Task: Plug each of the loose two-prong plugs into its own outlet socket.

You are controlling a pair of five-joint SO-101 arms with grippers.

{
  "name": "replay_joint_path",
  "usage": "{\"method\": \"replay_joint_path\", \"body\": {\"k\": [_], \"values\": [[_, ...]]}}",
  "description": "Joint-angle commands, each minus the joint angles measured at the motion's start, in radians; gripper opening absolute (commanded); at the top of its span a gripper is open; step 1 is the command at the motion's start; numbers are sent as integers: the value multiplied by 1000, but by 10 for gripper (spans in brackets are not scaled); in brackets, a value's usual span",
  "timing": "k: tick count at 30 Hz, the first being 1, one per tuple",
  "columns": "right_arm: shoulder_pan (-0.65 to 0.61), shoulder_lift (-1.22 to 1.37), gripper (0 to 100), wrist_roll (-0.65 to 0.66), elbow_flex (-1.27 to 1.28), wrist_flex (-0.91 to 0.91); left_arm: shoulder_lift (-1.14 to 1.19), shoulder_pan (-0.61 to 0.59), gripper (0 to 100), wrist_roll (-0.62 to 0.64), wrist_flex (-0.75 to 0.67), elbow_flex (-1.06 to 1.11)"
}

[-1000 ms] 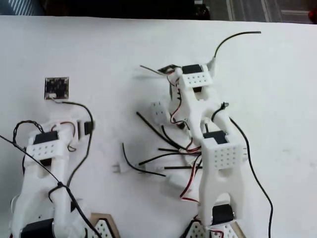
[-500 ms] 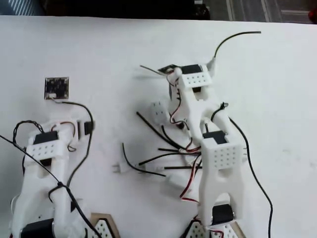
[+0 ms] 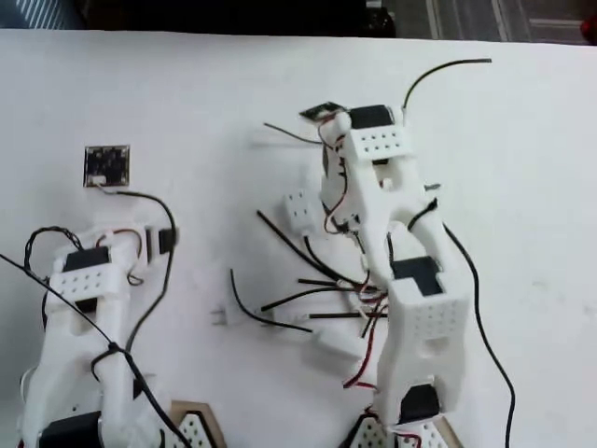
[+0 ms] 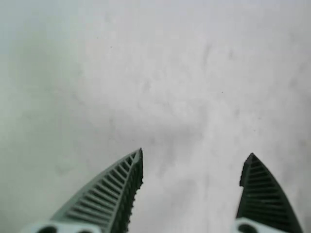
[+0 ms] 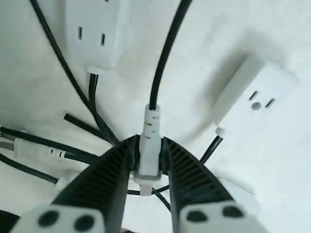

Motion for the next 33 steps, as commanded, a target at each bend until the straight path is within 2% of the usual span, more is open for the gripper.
{"method": "replay_joint_path", "body": {"k": [1, 8, 13, 19, 24, 33], "values": [[-28, -209, 17, -12, 98, -7, -38, 7, 318, 3, -17, -2], [-28, -492, 17, -15, 384, -228, -44, 56, 319, 3, -17, -5], [-38, -622, 17, -124, 540, -394, -45, 131, 319, 9, -15, -35], [-137, -733, 17, -167, 681, -513, -45, 242, 317, 14, -15, -121], [-219, -854, 17, -241, 776, -588, -45, 335, 319, 110, -15, -190], [-300, -1044, 17, -245, 1016, -759, -45, 463, 318, 132, -15, -293]]}}
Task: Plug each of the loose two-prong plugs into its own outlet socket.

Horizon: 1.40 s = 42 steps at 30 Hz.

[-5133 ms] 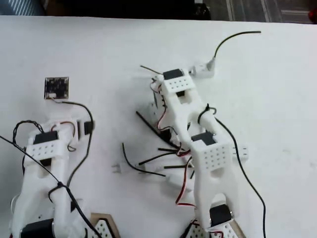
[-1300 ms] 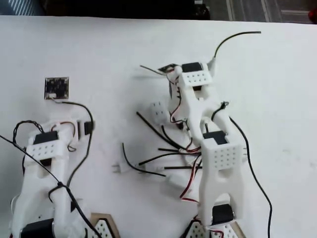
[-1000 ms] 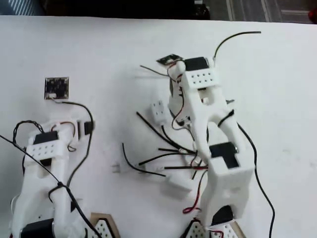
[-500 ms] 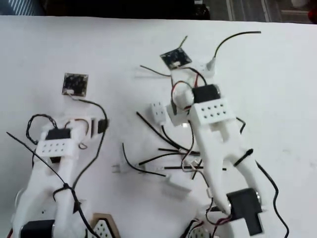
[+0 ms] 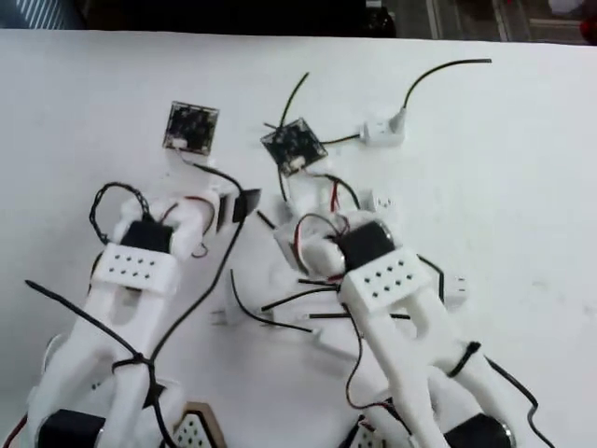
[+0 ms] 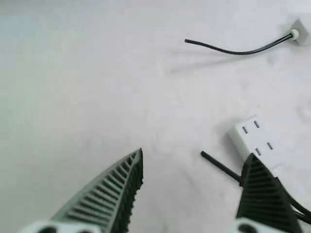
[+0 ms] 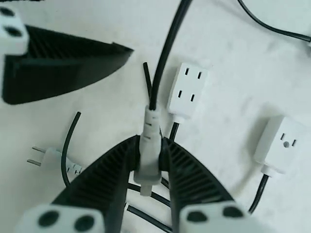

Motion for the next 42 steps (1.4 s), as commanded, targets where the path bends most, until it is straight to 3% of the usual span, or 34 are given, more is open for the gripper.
{"method": "replay_joint_path", "body": {"k": [1, 16, 26, 31, 35, 38, 42], "values": [[-24, -99, 17, -6, 68, -85, -44, 65, 319, 9, -15, -84], [-24, -145, 17, -6, 204, -220, -232, 269, 317, 3, 14, 5], [101, -145, 17, -6, 198, -225, -168, 159, 320, 9, 12, 18], [252, -145, 17, -35, 204, -325, -25, 82, 335, 6, 29, -58], [354, -145, 17, -135, 204, -380, 186, 81, 424, 9, 199, -241], [374, -145, 17, -172, 206, -380, 369, 84, 430, 11, 361, -440], [374, -145, 17, -193, 216, -394, 584, 85, 432, 87, 470, -671]]}}
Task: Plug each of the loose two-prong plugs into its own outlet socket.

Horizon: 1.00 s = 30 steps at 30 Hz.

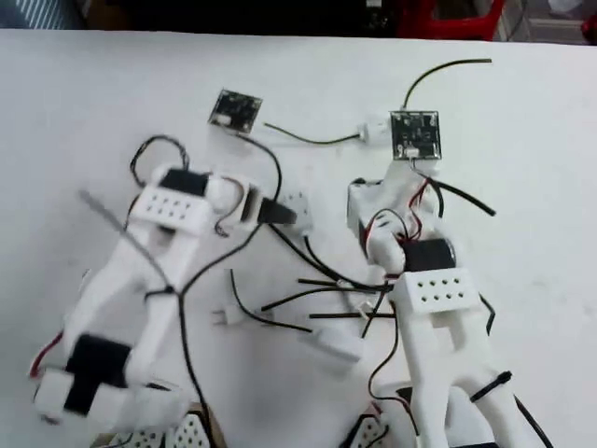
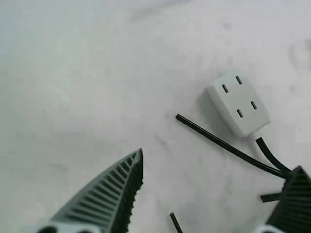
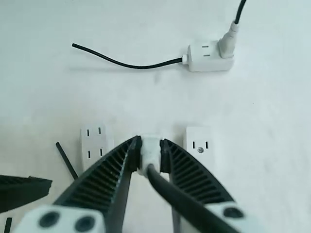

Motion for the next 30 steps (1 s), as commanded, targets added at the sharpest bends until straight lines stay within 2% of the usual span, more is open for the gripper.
{"method": "replay_joint_path", "body": {"k": [1, 7, 16, 22, 24, 26, 30], "values": [[12, -31, 17, -20, 12, -54, 228, 4, 432, 89, 120, -305], [58, -31, 17, -14, 87, -202, 438, 91, 430, 104, 192, -505], [104, -31, 17, -20, 86, -211, 717, 150, 418, 144, 196, -732], [104, -31, 17, -20, 86, -211, 825, 157, 210, 135, 198, -827], [104, -31, 17, -20, 86, -211, 831, 154, 155, 89, 229, -856], [104, -31, 17, -20, 86, -211, 828, 154, 117, -8, 267, -888], [104, -31, 17, -20, 87, -211, 828, 153, 75, -170, 374, -1013]]}}
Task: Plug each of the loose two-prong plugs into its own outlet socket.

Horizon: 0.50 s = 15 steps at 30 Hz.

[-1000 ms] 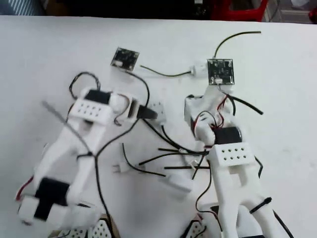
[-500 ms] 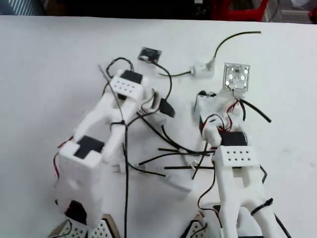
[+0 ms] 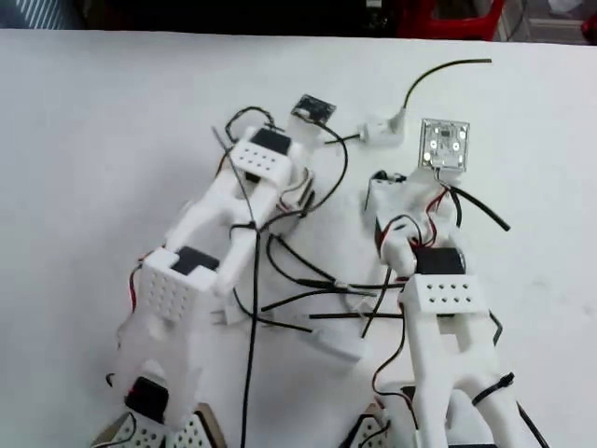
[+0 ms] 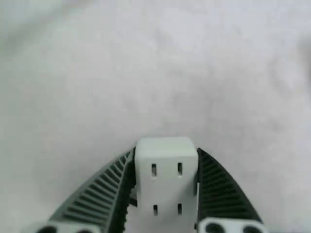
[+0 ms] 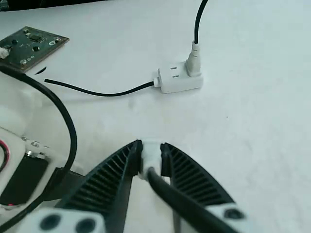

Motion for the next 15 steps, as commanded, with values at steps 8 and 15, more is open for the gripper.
{"method": "replay_joint_path", "body": {"k": [8, 15], "values": [[12, -31, 17, -6, -6, -21, -2, -19, 81, -588, 160, -267], [12, -31, 17, -6, -6, -21, -4, -53, 350, -526, 81, -181]]}}
